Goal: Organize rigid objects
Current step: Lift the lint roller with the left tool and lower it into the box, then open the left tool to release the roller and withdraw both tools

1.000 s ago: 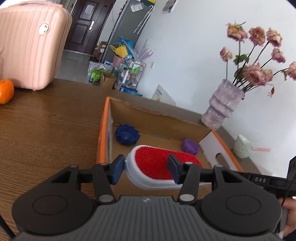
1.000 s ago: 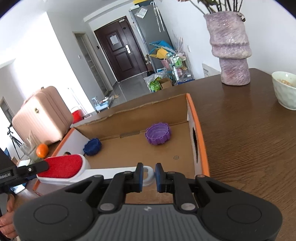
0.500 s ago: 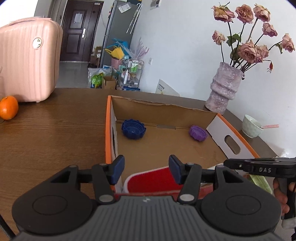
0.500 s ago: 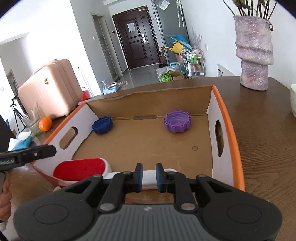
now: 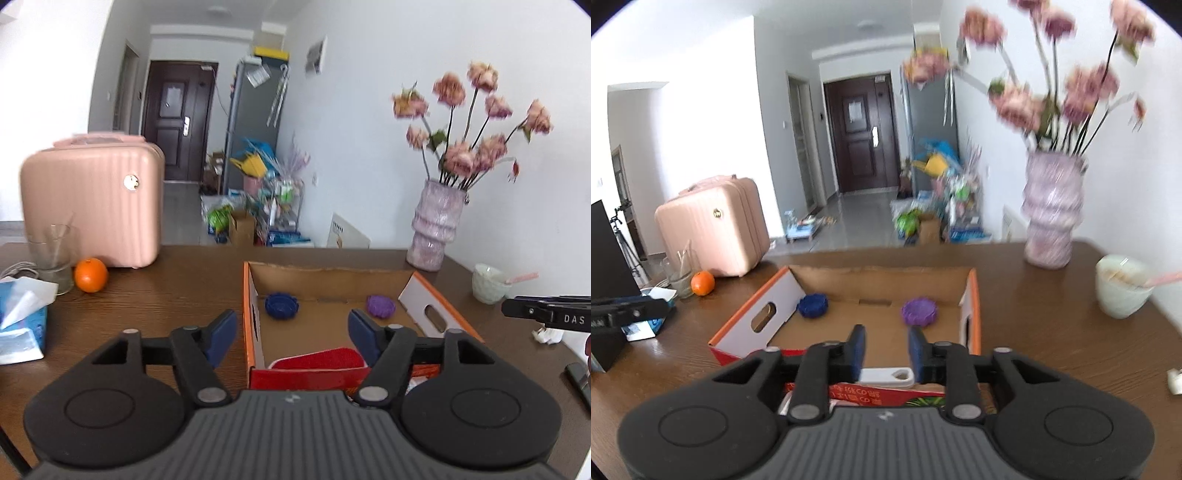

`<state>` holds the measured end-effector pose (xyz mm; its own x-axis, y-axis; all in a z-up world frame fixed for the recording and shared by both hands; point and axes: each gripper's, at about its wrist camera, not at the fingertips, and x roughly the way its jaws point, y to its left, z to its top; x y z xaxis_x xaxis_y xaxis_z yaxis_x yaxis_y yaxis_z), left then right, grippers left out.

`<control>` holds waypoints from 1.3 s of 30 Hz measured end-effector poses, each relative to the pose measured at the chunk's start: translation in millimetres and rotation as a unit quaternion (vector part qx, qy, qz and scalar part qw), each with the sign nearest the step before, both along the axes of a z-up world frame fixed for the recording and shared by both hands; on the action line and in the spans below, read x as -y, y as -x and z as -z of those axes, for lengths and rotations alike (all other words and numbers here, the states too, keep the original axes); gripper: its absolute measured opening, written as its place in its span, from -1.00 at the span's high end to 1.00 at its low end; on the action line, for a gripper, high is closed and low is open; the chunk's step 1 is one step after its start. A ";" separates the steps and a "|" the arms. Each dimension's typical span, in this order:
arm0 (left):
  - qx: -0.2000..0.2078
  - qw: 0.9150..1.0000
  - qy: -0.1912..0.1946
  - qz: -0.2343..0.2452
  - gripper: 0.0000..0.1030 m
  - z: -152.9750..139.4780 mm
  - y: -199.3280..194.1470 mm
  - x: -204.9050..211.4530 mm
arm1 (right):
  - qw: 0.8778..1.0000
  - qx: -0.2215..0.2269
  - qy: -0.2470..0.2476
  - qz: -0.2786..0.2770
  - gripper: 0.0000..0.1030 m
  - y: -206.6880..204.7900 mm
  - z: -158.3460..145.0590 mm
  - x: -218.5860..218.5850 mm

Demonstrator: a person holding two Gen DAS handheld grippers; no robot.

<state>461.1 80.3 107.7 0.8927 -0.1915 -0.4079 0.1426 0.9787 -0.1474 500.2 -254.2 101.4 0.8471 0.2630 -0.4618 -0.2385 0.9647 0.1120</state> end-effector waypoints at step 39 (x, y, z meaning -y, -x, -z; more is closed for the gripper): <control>0.113 0.992 -0.044 -0.048 -1.00 21.1 222.5 48.3 | 0.993 0.114 0.030 0.001 -0.72 211.7 13.4 13.7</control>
<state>238.5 32.1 86.7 0.9755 -0.0738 -0.2074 0.0676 0.9970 -0.0368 288.5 -267.9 87.9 0.9323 0.2386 -0.2718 -0.2484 0.9687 -0.0016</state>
